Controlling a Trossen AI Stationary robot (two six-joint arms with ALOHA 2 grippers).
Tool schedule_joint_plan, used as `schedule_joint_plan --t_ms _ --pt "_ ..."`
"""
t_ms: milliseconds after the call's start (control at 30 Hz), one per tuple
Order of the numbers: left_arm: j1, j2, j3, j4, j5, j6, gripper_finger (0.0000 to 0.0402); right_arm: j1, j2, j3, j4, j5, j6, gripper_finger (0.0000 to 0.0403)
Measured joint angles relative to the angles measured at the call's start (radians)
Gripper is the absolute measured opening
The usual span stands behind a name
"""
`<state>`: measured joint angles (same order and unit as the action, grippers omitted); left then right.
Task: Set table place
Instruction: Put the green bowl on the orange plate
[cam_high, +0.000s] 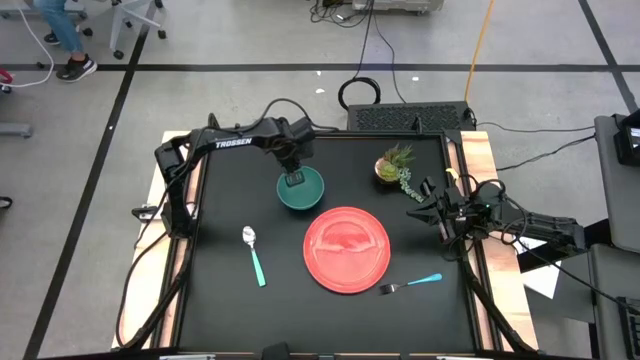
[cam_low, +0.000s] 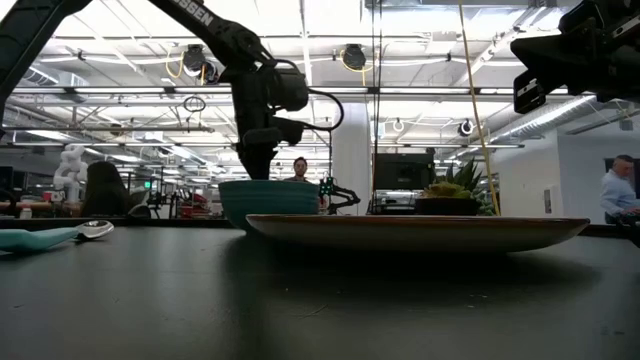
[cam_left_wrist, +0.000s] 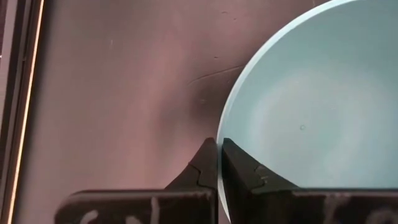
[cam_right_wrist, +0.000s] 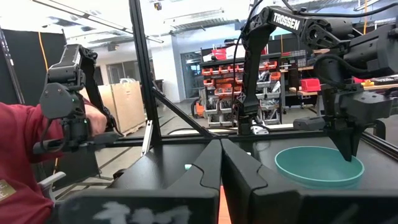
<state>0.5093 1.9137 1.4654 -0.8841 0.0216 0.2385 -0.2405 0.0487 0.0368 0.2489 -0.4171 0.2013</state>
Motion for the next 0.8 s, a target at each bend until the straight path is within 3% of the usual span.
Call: schedule_joint_plan --t_ms 233,800 --pt "-0.008 -0.001 0.012 -0.047 -0.011 0.003 0.0004 0.0 0.0 0.0 0.0 0.0 -0.001 0.0" --pt "-0.038 -0.001 0.207 -0.197 -0.025 0.003 0.0004 0.0 0.0 0.0 0.0 0.0 0.0 0.0"
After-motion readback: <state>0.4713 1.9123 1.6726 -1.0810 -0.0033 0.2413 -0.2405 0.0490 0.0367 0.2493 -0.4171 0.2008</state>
